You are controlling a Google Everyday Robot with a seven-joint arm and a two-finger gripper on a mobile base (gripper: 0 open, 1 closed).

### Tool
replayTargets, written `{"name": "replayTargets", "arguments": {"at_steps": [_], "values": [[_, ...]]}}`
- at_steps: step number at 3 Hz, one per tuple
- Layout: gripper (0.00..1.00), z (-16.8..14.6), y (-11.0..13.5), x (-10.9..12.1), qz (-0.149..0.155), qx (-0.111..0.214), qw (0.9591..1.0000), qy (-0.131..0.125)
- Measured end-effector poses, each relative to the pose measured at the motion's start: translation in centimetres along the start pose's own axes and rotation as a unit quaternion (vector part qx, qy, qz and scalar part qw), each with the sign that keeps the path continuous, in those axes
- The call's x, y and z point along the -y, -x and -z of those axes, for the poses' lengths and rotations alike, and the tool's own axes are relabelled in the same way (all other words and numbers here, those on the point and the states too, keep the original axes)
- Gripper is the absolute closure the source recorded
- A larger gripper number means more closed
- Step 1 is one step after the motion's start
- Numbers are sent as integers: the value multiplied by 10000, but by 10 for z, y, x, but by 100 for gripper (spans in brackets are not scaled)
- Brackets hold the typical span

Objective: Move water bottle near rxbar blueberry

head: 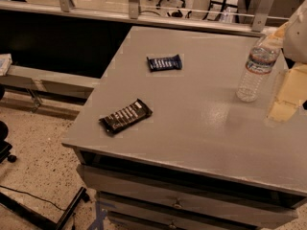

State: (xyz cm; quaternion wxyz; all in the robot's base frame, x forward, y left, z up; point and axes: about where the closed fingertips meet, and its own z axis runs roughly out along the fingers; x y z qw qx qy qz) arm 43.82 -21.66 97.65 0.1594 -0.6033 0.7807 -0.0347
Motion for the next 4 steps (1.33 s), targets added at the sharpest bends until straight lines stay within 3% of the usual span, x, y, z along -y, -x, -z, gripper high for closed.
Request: {"name": "replayTargets", "arguments": {"at_steps": [2,4], "values": [[0,3,2,1,14,51,9999,-116],[0,9,-3,27,-390,236,9985,-294]]}}
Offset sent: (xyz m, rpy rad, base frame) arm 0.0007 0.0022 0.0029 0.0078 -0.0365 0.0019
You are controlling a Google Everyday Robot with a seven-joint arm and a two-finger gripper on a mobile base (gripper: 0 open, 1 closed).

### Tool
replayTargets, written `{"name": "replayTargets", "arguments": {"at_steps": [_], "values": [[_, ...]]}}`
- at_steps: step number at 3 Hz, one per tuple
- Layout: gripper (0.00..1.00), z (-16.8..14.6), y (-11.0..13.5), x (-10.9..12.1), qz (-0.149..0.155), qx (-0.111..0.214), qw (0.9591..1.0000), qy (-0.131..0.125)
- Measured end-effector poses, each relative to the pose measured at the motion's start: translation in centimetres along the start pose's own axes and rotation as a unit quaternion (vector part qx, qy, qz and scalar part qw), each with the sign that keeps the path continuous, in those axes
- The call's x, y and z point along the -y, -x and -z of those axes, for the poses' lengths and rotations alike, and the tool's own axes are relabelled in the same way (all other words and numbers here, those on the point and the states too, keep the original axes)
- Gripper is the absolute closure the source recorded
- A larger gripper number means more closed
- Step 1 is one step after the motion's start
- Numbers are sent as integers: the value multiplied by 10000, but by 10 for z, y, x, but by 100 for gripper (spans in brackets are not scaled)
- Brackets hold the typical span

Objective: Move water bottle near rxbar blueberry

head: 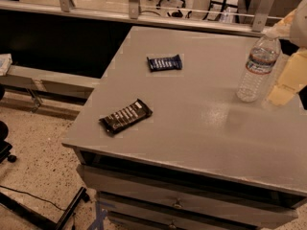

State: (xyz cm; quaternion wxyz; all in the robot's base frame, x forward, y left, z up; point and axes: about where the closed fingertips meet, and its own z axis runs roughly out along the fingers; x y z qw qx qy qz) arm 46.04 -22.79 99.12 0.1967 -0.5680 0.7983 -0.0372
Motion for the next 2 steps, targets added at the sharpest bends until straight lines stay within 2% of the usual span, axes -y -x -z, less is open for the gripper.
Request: {"name": "replayTargets", "arguments": {"at_steps": [2], "values": [[0,-5,-4,46,-418,49,9988,-247]]}}
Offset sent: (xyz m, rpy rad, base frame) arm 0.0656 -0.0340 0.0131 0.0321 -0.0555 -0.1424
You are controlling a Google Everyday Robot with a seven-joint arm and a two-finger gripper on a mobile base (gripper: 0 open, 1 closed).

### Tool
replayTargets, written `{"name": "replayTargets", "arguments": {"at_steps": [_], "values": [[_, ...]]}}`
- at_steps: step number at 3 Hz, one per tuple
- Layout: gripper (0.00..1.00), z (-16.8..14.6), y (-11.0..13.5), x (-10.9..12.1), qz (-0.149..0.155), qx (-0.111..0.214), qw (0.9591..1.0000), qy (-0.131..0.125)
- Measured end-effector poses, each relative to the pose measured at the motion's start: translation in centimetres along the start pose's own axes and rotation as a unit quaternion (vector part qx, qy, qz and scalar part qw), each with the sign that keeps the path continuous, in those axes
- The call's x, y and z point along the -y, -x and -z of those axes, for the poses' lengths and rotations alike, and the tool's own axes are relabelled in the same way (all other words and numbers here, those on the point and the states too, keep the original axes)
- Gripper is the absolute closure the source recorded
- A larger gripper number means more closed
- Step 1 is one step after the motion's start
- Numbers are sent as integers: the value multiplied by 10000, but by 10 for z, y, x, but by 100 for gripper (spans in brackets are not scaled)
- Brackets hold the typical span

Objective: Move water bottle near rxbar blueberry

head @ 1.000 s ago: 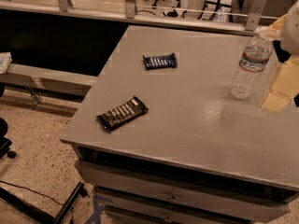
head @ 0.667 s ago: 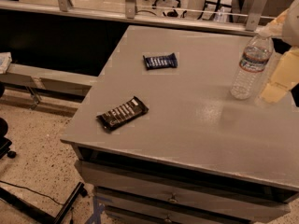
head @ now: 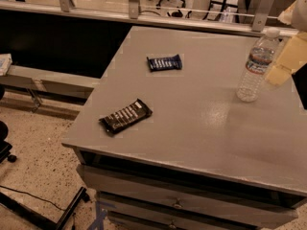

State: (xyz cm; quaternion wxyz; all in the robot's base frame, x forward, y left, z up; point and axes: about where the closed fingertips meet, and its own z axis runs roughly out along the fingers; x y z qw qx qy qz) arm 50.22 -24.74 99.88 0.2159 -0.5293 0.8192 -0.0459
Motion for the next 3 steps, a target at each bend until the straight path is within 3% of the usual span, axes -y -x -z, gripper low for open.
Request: {"name": "replayTargets", "arguments": {"at_steps": [1,3], "values": [[0,-3,-4,21,-283,-26,9995,-143],[0,-25,-16,44,-908,-201,9956,-96]]}}
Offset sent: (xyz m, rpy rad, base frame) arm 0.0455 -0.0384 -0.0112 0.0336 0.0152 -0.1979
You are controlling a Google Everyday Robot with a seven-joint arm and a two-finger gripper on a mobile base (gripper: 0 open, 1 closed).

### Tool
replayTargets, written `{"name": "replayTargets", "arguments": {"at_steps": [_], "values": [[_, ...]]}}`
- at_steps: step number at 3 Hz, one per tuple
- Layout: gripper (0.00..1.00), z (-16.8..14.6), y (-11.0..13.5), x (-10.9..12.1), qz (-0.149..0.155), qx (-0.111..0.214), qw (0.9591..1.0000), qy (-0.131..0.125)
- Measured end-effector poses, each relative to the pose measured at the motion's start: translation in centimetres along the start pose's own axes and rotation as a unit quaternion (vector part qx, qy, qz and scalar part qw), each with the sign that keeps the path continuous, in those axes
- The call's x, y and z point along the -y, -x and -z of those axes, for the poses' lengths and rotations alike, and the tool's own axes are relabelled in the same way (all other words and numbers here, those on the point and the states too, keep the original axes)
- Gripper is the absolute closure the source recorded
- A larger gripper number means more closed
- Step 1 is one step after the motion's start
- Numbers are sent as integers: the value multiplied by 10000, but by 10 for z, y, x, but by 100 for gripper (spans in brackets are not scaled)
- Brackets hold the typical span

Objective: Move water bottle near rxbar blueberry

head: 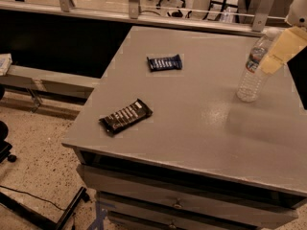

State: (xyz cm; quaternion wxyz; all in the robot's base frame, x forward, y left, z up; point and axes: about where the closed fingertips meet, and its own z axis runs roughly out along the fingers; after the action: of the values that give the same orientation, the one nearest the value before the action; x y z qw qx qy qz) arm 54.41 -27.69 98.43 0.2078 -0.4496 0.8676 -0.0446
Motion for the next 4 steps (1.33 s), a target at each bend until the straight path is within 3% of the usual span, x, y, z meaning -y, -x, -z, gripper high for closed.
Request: {"name": "replayTargets", "arguments": {"at_steps": [1,4], "values": [[0,-13,3,4,-277,-63,9995,144],[0,-38,15,14,-672,-208,9963,488]]}}
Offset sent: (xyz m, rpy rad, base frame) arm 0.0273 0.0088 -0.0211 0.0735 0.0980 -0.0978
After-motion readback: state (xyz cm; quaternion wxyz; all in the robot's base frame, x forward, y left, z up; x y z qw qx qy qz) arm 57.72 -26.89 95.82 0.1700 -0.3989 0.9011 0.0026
